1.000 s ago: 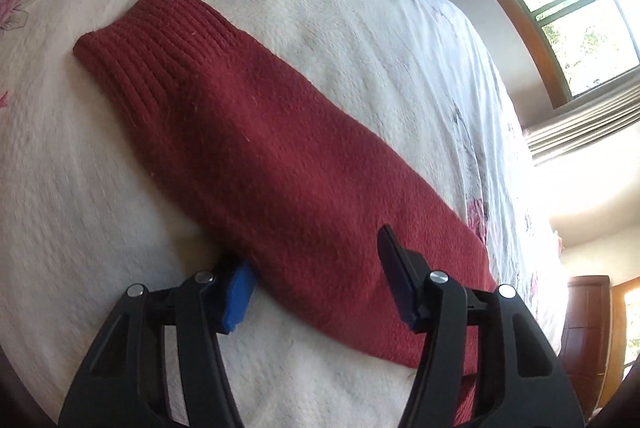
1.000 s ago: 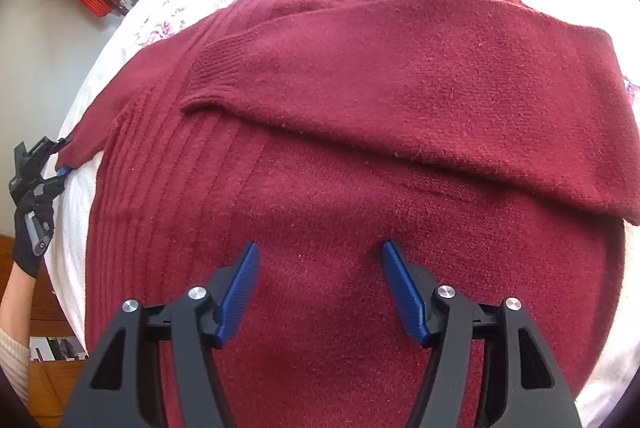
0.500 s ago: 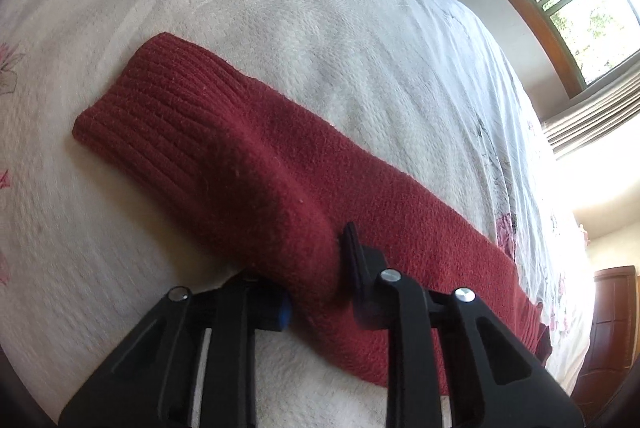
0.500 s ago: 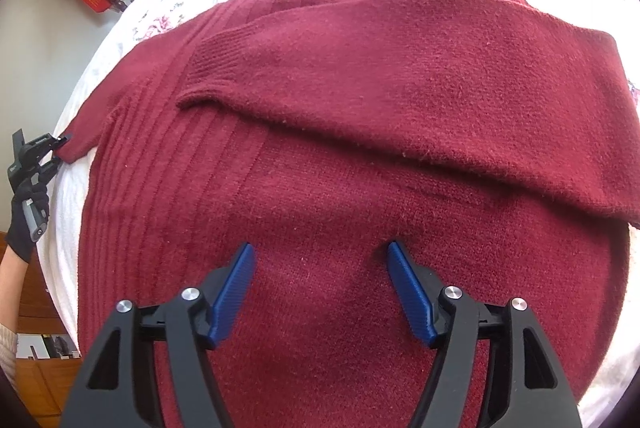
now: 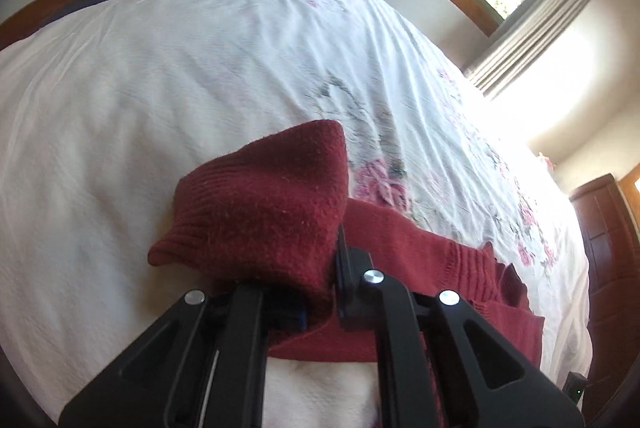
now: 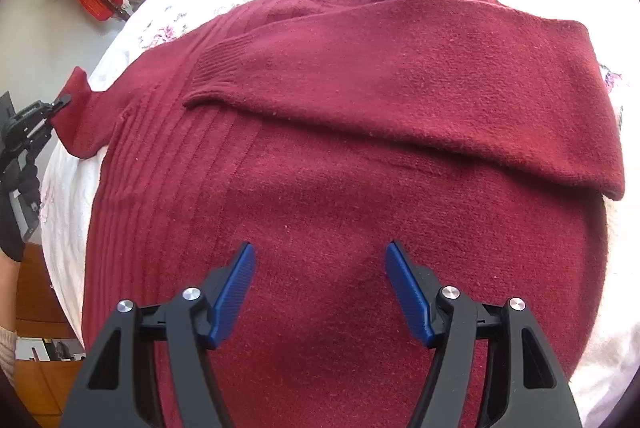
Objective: Fold small clothes
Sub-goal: 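Fold the held sleeve across the sweater body and open the left tool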
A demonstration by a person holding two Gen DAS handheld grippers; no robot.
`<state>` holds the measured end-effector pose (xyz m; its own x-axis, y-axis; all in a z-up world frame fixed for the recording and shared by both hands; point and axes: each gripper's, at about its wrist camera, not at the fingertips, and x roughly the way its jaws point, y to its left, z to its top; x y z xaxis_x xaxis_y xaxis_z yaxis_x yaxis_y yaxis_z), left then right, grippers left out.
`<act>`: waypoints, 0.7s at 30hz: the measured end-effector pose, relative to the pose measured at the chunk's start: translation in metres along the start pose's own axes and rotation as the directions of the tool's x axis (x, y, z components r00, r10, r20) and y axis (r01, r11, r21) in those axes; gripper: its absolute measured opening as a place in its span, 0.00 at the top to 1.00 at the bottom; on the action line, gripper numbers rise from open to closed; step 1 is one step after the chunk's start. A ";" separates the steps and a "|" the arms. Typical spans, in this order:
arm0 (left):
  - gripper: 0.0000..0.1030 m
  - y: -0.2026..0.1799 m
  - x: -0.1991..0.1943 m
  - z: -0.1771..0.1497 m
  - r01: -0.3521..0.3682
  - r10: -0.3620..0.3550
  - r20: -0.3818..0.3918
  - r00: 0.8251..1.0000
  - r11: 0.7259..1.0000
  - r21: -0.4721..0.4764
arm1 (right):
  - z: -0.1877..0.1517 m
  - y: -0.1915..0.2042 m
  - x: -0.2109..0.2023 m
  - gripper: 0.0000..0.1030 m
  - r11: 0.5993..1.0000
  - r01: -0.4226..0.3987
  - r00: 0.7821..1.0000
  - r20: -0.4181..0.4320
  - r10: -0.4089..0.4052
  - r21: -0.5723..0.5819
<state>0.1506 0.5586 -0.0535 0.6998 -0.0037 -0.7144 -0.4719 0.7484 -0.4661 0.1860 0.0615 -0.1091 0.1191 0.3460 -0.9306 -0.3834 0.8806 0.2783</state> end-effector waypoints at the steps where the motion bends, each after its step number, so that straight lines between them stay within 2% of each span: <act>1: 0.92 -0.014 0.004 -0.005 0.023 -0.023 -0.010 1.000 1.000 0.012 | -0.001 -0.002 -0.002 0.34 1.000 0.002 1.000 0.003 -0.002 0.001; 5: 0.92 -0.063 0.017 -0.030 0.113 -0.110 -0.045 0.993 0.992 0.058 | -0.005 -0.012 -0.011 0.34 1.000 0.011 1.000 0.016 -0.012 0.007; 8: 0.92 -0.101 0.028 -0.049 0.183 -0.175 -0.084 0.981 0.978 0.097 | -0.008 -0.019 -0.015 0.34 1.000 0.009 1.000 0.021 -0.009 0.018; 11: 0.92 -0.126 0.042 -0.072 0.216 -0.201 -0.128 0.971 0.969 0.120 | -0.010 -0.023 -0.014 0.34 1.000 0.006 1.000 0.022 -0.006 0.024; 15: 0.92 -0.130 0.069 -0.095 0.184 -0.161 -0.177 0.971 0.975 0.122 | -0.013 -0.028 -0.011 0.34 1.000 -0.002 1.000 0.019 0.001 0.031; 21: 0.92 -0.105 0.107 -0.114 0.128 -0.106 -0.256 0.961 0.989 0.069 | -0.013 -0.031 -0.007 0.34 0.999 -0.005 1.000 0.010 0.005 0.034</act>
<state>0.2135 0.4042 -0.1403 0.5854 -0.2527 -0.7704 -0.3404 0.7858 -0.5164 0.1851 0.0272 -0.1149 0.1268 0.3537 -0.9267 -0.3524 0.8894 0.2912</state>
